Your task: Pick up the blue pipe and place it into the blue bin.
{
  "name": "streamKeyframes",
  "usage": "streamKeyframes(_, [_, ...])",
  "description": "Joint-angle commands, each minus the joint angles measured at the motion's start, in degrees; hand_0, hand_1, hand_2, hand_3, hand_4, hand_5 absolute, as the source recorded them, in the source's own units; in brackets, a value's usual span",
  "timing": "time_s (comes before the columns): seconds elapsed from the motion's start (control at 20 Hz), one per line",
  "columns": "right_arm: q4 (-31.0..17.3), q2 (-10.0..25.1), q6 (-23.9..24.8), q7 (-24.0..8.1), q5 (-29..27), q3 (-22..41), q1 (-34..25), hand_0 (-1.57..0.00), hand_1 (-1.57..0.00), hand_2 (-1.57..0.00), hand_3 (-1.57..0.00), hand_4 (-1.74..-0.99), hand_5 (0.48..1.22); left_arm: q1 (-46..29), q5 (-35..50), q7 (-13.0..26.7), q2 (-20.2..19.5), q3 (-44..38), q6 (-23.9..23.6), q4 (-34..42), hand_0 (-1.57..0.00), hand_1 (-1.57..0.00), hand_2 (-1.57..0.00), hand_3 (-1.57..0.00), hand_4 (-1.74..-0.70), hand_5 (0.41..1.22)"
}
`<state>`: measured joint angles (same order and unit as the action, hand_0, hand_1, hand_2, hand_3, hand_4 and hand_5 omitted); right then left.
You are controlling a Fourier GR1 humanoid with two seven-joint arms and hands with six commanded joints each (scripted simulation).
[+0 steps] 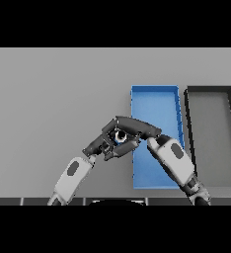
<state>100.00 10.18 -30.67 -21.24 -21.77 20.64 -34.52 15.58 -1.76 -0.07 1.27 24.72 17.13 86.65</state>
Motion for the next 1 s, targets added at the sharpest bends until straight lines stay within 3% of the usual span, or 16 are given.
streamKeyframes(0.0, [0.5, 0.6, -0.2, 0.7, -0.1, 0.2, 0.4, -1.34, -1.34, -1.35, -1.19, -1.628, 0.856, 0.0, 0.3, -0.8, 0.0, -0.6, 0.4, 0.2, -1.57, -1.57, -1.57, -1.5, -1.7, 1.221])
streamKeyframes(0.1, [0.5, 1.4, 0.1, 1.0, 0.0, 0.5, 0.1, -1.43, -1.43, -1.43, -1.3, -1.665, 0.987, 0.0, 0.6, -1.4, 0.9, -0.9, 1.2, -0.2, -1.57, -1.57, -1.57, -1.46, -1.71, 1.221])
streamKeyframes(0.2, [1.3, 2.0, 0.2, 2.6, 0.6, 1.2, 0.7, -1.48, -1.48, -1.48, -1.4, -1.692, 1.071, -0.9, 0.5, -0.8, 0.5, -1.1, 2.2, 1.0, -1.57, -1.57, -1.57, -1.44, -1.72, 1.221])
streamKeyframes(0.3, [1.1, 2.3, 0.8, 4.9, 0.3, 1.4, 0.5, -1.51, -1.51, -1.51, -1.46, -1.71, 1.125, 0.0, -0.3, 0.3, 0.9, -1.8, 2.3, 1.3, -1.57, -1.57, -1.57, -1.43, -1.73, 1.221])
streamKeyframes(0.55, [1.8, 1.3, 3.8, 6.3, 2.1, 2.3, 1.8, -1.55, -1.55, -1.55, -1.54, -1.731, 1.19, -0.5, -4.2, -2.4, 0.7, -2.2, 0.6, 1.5, -1.57, -1.57, -1.57, -1.45, -1.72, 1.221])
streamKeyframes(0.6, [2.3, 1.3, 4.2, 6.8, 2.7, 2.6, 2.1, -1.56, -1.56, -1.56, -1.54, -1.733, 1.196, -0.6, -5.9, -2.1, 1.0, -1.8, -0.2, 1.6, -1.46, -1.34, -1.29, -1.17, -1.6, 1.221])
streamKeyframes(0.65, [2.4, 1.4, 4.5, 5.9, 2.6, 2.5, 1.7, -1.56, -1.56, -1.56, -1.55, -1.734, 1.201, -1.2, -5.7, -3.1, 0.1, -1.8, 1.5, 1.9, -1.17, -1.07, -1.03, -0.93, -1.47, 1.221])
streamKeyframes(0.8, [3.1, 1.5, 5.2, 3.5, 1.0, 2.3, 1.5, -1.56, -1.56, -1.56, -1.56, -1.738, 1.211, -0.6, -6.4, -2.3, -0.4, -2.3, 5.6, 2.2, -0.6, -0.55, -0.53, -0.48, -1.21, 1.221])
streamKeyframes(0.95, [2.9, 1.4, 6.1, 3.3, 2.7, 2.4, 1.6, -1.57, -1.57, -1.57, -1.56, -1.739, 1.216, -0.3, -7.8, 0.7, 0.3, -3.0, 6.1, 1.7, -0.31, -0.28, -0.27, -0.24, -1.05, 0.938])
